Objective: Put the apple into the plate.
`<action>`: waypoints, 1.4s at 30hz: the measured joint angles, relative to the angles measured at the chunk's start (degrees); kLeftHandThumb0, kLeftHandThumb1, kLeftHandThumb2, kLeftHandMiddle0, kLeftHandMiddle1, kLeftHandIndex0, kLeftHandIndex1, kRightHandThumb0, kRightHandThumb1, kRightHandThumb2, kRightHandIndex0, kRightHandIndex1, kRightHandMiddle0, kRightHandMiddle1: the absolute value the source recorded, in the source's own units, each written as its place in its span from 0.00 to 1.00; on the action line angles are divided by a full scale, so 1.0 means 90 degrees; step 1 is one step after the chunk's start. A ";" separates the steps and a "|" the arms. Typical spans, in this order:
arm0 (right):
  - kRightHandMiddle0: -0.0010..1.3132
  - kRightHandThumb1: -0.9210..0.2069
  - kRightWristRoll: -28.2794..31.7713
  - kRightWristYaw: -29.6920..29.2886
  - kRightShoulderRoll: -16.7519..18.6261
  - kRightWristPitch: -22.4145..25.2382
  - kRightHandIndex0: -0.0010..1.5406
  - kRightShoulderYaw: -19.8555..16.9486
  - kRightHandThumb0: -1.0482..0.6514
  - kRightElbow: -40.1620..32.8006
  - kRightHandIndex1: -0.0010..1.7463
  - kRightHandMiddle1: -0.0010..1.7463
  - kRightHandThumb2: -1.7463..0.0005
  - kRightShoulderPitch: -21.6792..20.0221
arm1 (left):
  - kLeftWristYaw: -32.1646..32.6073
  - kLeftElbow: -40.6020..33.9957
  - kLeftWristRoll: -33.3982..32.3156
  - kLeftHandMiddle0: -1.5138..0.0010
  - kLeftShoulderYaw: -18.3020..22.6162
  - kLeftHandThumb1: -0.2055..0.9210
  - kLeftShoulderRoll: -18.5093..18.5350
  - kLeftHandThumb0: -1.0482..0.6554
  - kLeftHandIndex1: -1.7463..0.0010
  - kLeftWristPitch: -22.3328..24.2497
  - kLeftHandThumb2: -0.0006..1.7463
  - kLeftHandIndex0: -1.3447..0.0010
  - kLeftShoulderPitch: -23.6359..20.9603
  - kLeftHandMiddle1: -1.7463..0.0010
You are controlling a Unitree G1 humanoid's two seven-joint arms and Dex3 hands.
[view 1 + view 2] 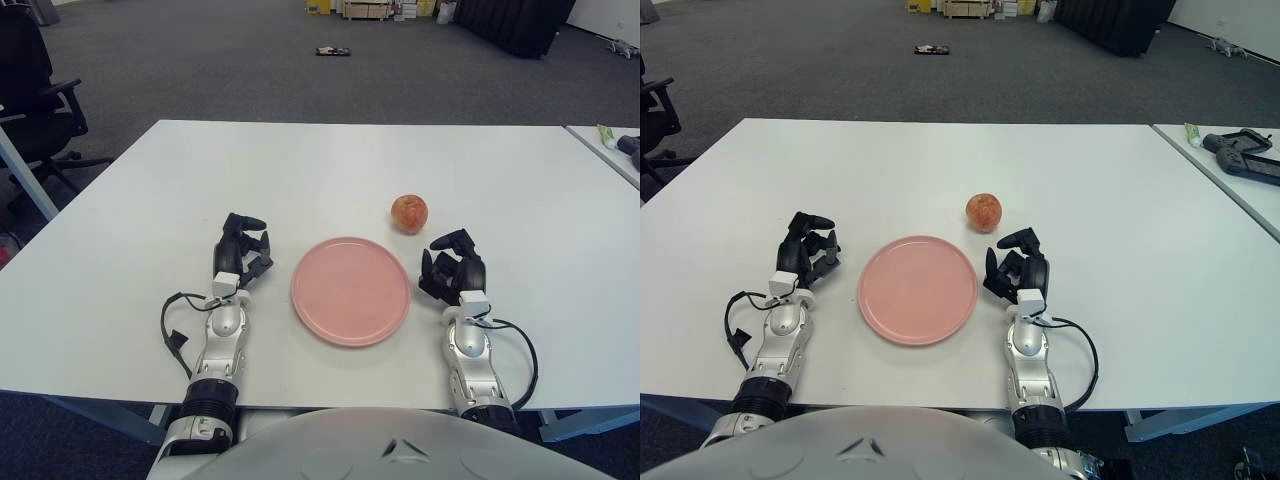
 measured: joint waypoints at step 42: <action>0.14 0.01 -0.0519 -0.0736 -0.0028 -0.0666 0.09 0.0015 0.41 0.0140 0.68 1.00 0.68 -0.0142 | -0.0008 0.0012 -0.0012 0.57 -0.0001 0.76 -0.0005 0.39 0.00 -0.0077 0.52 0.73 0.0001 0.00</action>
